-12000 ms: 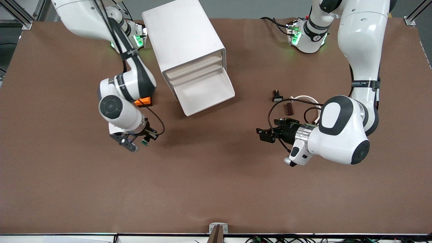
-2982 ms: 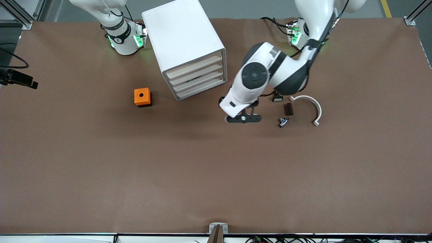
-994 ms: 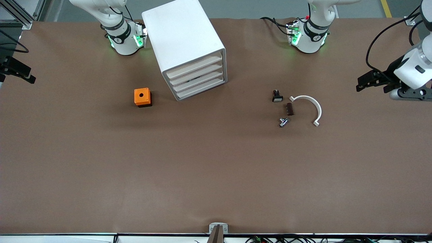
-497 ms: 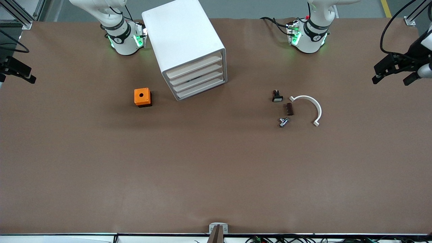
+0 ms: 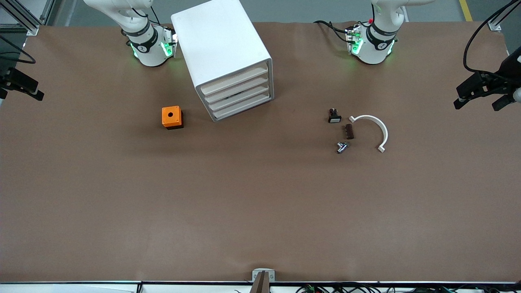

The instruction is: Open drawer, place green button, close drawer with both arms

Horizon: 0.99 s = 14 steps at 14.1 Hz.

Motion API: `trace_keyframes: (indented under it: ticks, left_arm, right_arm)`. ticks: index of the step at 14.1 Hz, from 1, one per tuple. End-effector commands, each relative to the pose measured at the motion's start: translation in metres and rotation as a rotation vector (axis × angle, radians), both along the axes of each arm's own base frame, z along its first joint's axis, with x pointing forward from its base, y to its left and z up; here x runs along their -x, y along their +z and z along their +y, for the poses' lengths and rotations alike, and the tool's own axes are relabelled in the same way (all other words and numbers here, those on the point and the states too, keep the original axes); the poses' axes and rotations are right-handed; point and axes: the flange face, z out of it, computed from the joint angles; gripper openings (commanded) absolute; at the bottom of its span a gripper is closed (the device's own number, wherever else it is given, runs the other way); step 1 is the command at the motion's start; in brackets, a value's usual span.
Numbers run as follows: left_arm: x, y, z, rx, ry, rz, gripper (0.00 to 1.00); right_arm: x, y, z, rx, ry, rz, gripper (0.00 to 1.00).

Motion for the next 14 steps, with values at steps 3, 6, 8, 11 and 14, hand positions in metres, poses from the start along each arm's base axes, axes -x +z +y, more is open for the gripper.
trace_keyframes:
  ticks: [3,6,8,11,14]
  left_arm:
    - [0.002,0.003,-0.002,-0.022,0.001,0.044,1.00]
    - [0.001,-0.003,-0.007,-0.031,-0.021,0.063,1.00]
    - [0.003,-0.002,-0.011,-0.035,-0.027,0.069,1.00]
    - [0.003,-0.002,-0.011,-0.034,-0.019,0.071,1.00]
    - [0.002,-0.003,-0.010,-0.034,-0.016,0.073,1.00]
  right_arm:
    - [0.009,0.004,0.002,0.003,0.018,-0.007,1.00]
    - [0.009,0.004,0.002,0.003,0.018,-0.007,1.00]
    - [0.009,0.003,0.002,0.002,0.018,-0.006,1.00]
    - [0.009,0.003,0.002,0.003,0.018,-0.007,1.00]
    - [0.009,0.003,0.002,0.002,0.020,-0.006,1.00]
